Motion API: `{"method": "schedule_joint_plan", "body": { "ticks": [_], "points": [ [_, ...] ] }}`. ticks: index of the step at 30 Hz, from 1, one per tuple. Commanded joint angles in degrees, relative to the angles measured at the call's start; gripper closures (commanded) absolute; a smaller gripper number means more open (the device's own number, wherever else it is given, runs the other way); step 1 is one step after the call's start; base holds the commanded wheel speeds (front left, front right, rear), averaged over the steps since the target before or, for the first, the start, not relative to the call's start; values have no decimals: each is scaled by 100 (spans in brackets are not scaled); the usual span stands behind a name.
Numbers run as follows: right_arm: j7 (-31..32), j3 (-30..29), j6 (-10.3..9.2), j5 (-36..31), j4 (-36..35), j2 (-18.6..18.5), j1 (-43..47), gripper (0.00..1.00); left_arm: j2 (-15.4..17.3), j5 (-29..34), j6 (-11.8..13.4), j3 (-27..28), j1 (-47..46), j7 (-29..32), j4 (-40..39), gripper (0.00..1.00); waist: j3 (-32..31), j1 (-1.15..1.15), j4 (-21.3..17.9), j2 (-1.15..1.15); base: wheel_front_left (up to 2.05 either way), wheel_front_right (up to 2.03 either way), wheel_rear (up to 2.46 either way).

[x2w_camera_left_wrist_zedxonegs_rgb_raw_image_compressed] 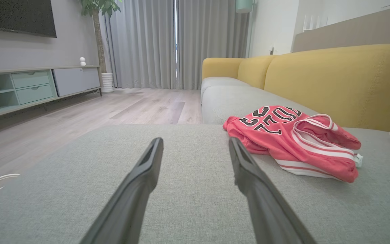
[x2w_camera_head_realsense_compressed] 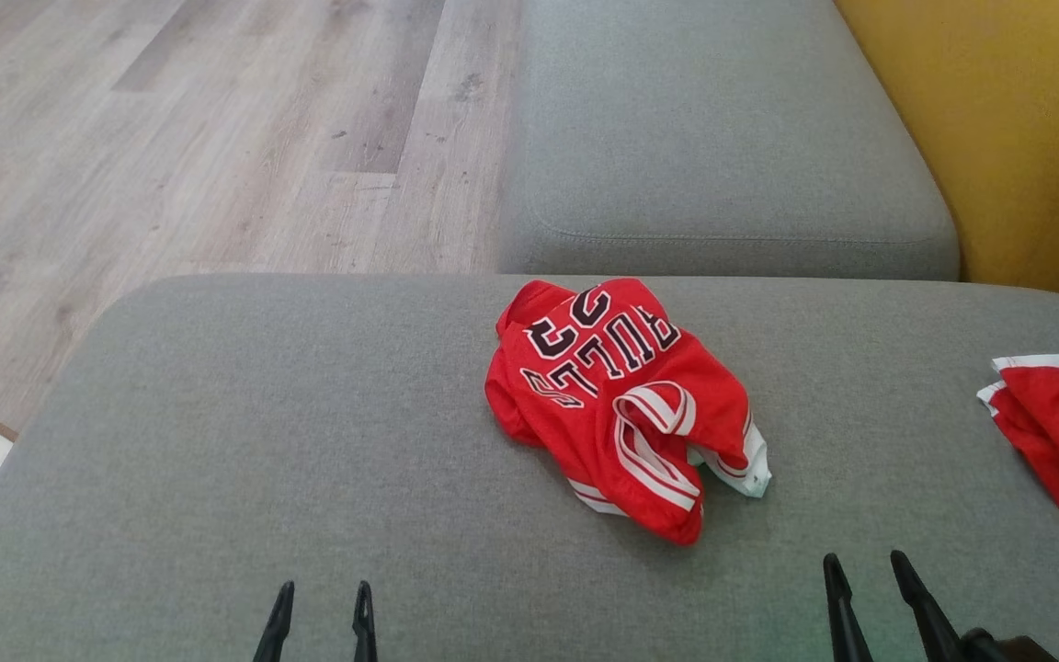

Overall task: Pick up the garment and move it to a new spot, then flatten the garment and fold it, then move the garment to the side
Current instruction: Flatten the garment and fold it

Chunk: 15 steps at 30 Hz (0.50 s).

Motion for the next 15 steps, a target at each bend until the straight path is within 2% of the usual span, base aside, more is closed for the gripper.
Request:
{"method": "schedule_joint_plan", "body": {
  "ticks": [1, 15],
  "points": [
    [-62, 128, -5, -43, -188, -50, -211, 0, -120, 76, -44, 176, -210, -54, -153, 0, -5, 0, -2, 0, 0, 0, 0],
    [-62, 159, -5, -54, -151, -37, -198, 0, -183, 166, -140, 238, -175, -54, -100, 0, -89, 0, -44, 0, 0, 0, 0]
  ]
}}
